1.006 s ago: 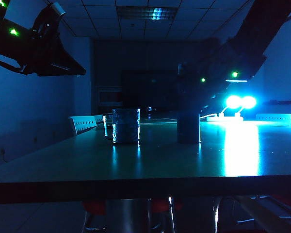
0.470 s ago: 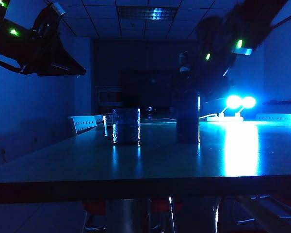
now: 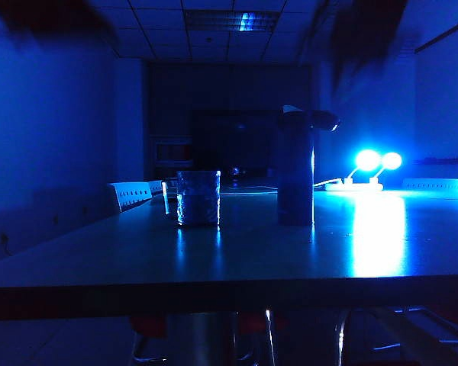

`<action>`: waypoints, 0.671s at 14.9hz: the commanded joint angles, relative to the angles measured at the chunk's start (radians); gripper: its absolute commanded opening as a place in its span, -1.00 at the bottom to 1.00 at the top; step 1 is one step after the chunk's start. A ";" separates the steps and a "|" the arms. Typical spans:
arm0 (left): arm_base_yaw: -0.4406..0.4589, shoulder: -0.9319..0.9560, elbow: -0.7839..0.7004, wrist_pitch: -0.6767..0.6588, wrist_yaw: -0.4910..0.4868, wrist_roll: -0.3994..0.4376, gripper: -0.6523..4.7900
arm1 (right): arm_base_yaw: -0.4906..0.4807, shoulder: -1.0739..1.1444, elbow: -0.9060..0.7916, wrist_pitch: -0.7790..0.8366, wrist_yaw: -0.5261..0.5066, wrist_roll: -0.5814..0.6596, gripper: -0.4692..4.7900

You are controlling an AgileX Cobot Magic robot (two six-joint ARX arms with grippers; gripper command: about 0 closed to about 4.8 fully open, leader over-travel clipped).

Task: Pick up the black thermos cup, pour some water from it into the cup, and then put the thermos cup back on the table.

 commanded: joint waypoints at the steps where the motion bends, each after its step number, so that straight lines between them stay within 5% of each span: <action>1: 0.000 -0.260 0.003 -0.162 -0.205 0.000 -0.78 | 0.001 -0.191 0.005 -0.004 -0.002 0.003 -0.84; 5: 0.000 -0.641 -0.006 -0.542 -0.441 0.032 -0.78 | 0.010 -0.461 -0.190 0.175 -0.003 0.003 -0.84; 8: 0.000 -0.874 -0.151 -0.580 -0.489 0.032 -0.78 | 0.014 -0.646 -0.512 0.418 -0.118 0.007 -0.84; 10: 0.000 -0.995 -0.323 -0.528 -0.489 0.023 -0.78 | 0.014 -0.713 -0.655 0.399 -0.112 0.061 -0.84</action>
